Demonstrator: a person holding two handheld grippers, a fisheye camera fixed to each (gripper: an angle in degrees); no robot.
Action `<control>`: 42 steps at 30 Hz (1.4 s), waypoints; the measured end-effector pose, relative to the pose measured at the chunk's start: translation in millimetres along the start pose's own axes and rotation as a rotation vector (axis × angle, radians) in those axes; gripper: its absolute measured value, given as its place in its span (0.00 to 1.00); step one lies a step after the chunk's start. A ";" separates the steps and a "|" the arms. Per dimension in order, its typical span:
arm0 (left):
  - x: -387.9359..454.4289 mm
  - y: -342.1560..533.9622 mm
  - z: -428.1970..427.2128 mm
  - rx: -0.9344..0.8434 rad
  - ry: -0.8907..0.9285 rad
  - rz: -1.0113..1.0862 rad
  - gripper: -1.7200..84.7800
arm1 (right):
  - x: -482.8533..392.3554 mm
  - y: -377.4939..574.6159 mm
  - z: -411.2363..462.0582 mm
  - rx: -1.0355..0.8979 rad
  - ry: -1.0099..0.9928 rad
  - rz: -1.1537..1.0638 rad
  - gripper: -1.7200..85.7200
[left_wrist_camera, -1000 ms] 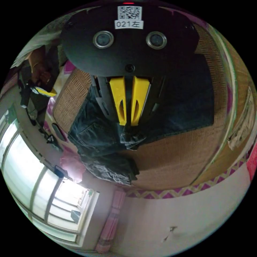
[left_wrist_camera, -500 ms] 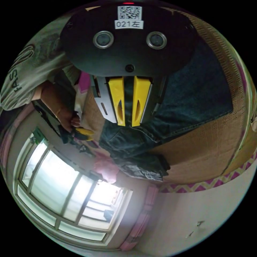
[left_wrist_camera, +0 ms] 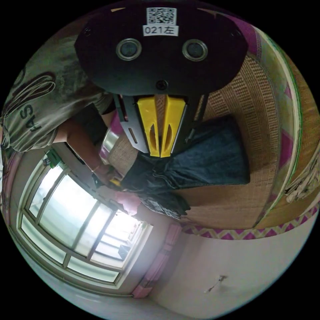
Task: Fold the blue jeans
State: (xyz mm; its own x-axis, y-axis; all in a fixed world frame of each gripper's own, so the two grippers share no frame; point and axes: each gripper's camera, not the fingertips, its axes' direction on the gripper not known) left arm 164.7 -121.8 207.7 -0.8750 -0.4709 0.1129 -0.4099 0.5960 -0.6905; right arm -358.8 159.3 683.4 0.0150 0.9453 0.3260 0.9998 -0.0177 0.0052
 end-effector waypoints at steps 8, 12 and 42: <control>-44.6 33.6 -77.3 0.113 -0.004 -0.123 0.01 | -361.2 206.5 114.6 -0.052 0.251 -1.113 0.08; -66.2 47.2 -99.0 0.121 -0.013 -0.180 0.01 | -403.1 343.2 221.7 -0.195 0.300 -1.416 0.08; -160.9 -87.0 -54.5 -0.091 -0.262 -0.121 0.01 | -202.3 251.2 359.5 -0.587 0.127 -0.788 0.02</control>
State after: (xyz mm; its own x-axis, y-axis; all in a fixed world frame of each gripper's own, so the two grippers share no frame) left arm 327.0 -62.5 288.6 -0.7265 -0.6871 -0.0060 -0.5393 0.5755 -0.6148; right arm -106.8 80.8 278.9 -0.6875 0.7151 0.1268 0.5595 0.4101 0.7202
